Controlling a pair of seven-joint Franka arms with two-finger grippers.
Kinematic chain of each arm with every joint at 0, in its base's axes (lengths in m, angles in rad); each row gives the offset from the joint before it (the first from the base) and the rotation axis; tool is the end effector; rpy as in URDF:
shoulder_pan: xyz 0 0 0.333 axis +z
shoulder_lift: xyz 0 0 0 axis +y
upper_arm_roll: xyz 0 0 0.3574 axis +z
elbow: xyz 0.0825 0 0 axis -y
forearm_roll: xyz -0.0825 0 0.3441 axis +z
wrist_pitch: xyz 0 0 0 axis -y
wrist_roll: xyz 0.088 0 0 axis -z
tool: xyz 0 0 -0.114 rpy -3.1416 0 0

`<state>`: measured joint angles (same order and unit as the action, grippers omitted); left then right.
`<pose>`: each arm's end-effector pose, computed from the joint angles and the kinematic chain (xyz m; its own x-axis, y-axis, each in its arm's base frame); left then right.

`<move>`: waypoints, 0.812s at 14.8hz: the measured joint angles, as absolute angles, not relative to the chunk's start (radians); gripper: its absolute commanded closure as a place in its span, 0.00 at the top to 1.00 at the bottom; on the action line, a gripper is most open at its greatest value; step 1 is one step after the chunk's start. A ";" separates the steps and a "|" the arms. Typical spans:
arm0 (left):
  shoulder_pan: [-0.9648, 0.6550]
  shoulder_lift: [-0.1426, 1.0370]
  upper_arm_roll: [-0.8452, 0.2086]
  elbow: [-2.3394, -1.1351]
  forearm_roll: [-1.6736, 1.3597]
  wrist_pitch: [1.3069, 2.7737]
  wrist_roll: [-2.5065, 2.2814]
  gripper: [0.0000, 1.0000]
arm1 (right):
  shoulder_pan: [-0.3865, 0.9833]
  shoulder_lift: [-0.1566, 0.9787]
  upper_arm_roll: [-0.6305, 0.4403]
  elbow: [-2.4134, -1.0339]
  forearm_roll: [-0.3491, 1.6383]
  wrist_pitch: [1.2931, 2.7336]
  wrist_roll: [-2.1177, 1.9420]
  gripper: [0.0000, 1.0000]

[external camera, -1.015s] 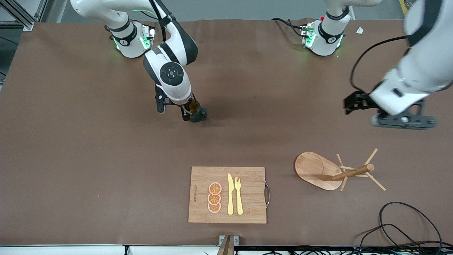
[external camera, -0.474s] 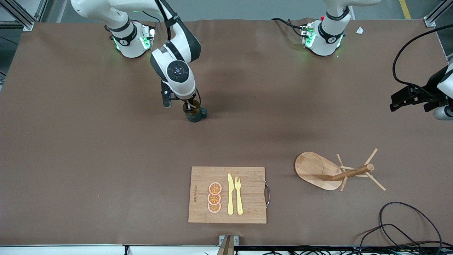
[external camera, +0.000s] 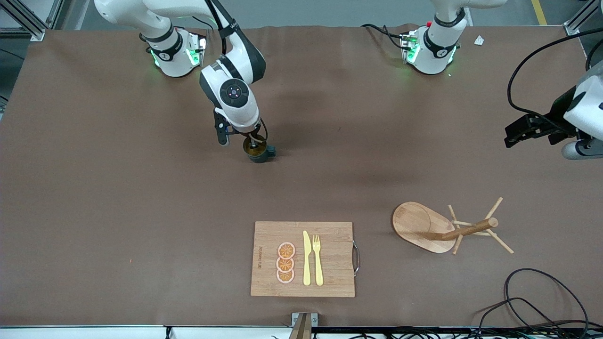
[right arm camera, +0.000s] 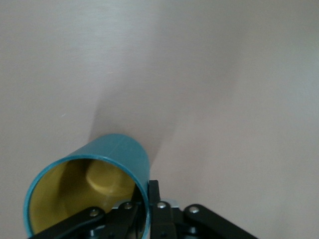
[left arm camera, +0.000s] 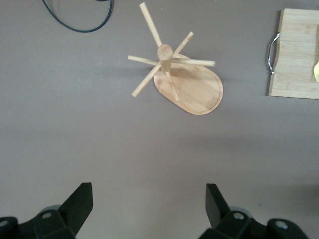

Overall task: Transfer cup from left to right arm and place
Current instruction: 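Close the right gripper around the teal mug, then carry the teal mug with the right gripper away from the stand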

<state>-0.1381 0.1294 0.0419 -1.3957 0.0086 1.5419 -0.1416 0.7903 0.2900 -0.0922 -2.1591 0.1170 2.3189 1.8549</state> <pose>0.5551 -0.0545 0.6625 0.9988 0.0452 0.0187 0.0454 -0.9989 -0.0115 0.4086 0.3485 0.3159 0.3243 -0.9459 -0.0102 -0.9365 -0.3226 0.1379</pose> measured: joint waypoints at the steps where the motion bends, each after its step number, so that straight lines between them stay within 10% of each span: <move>1: -0.140 0.130 0.042 -1.390 0.009 1.547 -0.142 1.00 | 0.785 0.286 -0.096 -2.159 0.118 2.311 1.770 0.00; 12: -0.098 0.162 0.051 -1.358 -0.039 1.606 -0.143 1.00 | 0.583 0.214 -0.115 -2.167 0.111 2.276 0.797 0.00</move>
